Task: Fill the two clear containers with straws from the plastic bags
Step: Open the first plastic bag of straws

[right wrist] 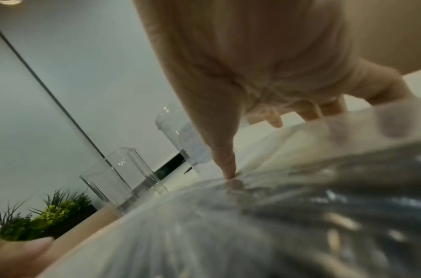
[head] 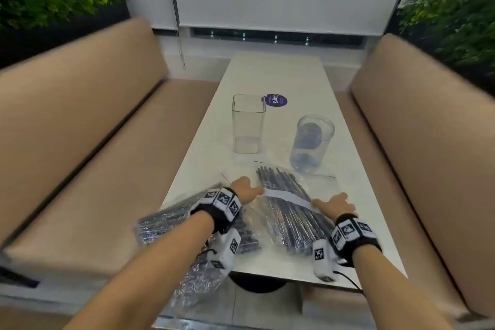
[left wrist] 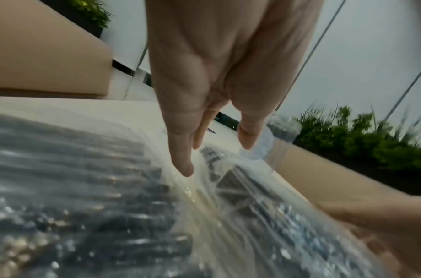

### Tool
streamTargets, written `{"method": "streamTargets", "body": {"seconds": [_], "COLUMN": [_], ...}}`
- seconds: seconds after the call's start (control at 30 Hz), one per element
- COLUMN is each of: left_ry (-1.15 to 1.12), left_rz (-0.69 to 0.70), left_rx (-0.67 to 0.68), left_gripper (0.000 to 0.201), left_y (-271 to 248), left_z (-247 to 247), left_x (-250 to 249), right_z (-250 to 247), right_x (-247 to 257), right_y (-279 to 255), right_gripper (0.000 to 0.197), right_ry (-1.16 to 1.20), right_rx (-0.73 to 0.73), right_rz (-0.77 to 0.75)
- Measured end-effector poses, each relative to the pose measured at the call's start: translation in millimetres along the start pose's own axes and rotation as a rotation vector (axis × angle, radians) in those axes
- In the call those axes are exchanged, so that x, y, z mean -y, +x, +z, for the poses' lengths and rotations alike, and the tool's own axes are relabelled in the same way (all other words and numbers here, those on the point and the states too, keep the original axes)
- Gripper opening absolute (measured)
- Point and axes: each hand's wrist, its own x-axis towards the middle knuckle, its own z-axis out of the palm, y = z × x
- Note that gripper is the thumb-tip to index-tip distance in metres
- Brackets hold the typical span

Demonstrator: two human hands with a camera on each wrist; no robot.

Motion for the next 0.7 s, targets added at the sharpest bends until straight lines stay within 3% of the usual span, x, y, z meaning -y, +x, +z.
{"method": "streamTargets", "body": {"seconds": [0.07,0.2,0.27,0.37,0.43,0.53,0.6,0.63,0.7], "left_ry": [-0.021,-0.217,-0.496,-0.791,-0.866,-1.036,-1.033,-1.003,-0.906], "left_rz": [0.009,0.039,0.033,0.097,0.206,0.361,0.454,0.509,0.611], "left_rx": [0.040,0.081,0.064,0.046,0.019,-0.007,-0.078,-0.117,-0.193], "left_gripper": [0.057,0.066,0.078,0.089,0.077,0.043,0.044,0.047,0.039], "left_y": [-3.6,-2.5,1.9,-5.7,-14.6,-29.8,-42.3,-48.1,-59.4], "left_z": [8.8,21.9,16.7,-5.5,-27.5,-63.5,-86.1,-97.6,-116.5], "left_x": [-7.0,-10.8,-8.8,-17.7,-28.2,-43.6,-48.2,-49.4,-50.2], "right_z": [-3.0,-21.3,-35.3,-55.5,-66.9,-77.1,-83.8,-91.3,-115.1], "right_x": [2.0,12.6,19.3,26.3,28.0,26.5,19.5,15.6,10.9], "right_y": [-6.6,-23.3,-36.6,-63.7,-90.2,-123.2,-130.9,-126.2,-114.4], "right_gripper": [0.074,0.019,0.018,0.036,0.028,0.024,0.023,0.022,0.026], "right_ry": [0.105,0.521,0.716,0.923,0.978,0.780,0.409,0.200,-0.006], "right_rx": [0.013,0.074,0.142,0.218,0.301,0.408,0.488,0.468,0.289], "right_rz": [-0.025,-0.043,-0.103,-0.279,-0.438,-0.756,-0.900,-0.921,-0.902]}}
